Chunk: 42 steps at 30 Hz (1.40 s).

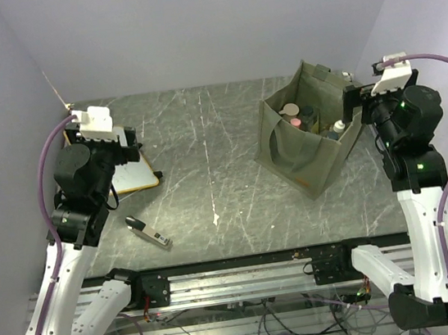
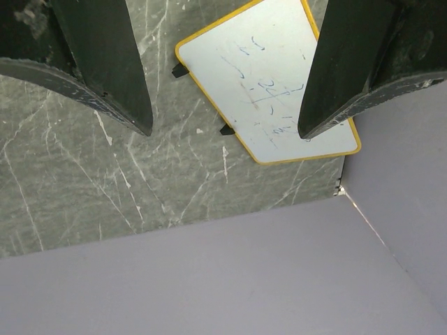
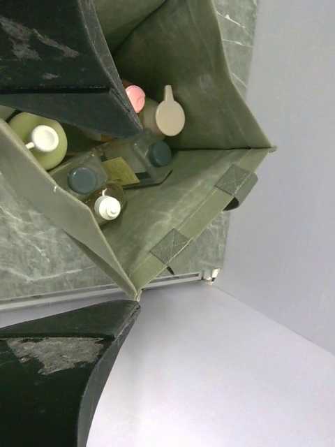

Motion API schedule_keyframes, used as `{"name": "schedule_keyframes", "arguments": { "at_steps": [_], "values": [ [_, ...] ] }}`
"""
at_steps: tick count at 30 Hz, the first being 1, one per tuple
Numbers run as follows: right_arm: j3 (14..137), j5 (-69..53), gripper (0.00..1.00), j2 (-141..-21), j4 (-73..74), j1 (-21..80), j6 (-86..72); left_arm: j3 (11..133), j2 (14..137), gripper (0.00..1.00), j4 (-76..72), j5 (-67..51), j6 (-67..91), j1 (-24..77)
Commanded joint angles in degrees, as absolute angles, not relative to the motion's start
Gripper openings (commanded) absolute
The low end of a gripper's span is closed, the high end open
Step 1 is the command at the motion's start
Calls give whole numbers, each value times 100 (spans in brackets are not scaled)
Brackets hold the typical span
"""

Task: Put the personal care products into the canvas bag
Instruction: Reset both arms

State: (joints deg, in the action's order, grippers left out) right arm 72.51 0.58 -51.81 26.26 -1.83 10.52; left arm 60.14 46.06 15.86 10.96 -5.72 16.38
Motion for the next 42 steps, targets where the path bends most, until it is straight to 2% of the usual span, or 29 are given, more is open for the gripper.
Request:
{"name": "schedule_keyframes", "arguments": {
  "at_steps": [1, 42],
  "values": [
    [7266, 154, 100, -4942, 2725, -212, 1043, 6127, 4497, 96, 1631, 950, -608, 1547],
    [7420, 265, 100, -4736, 2870, -370, 989, 6678, 4462, 96, 2161, 908, -528, 1406]
  ]
}}
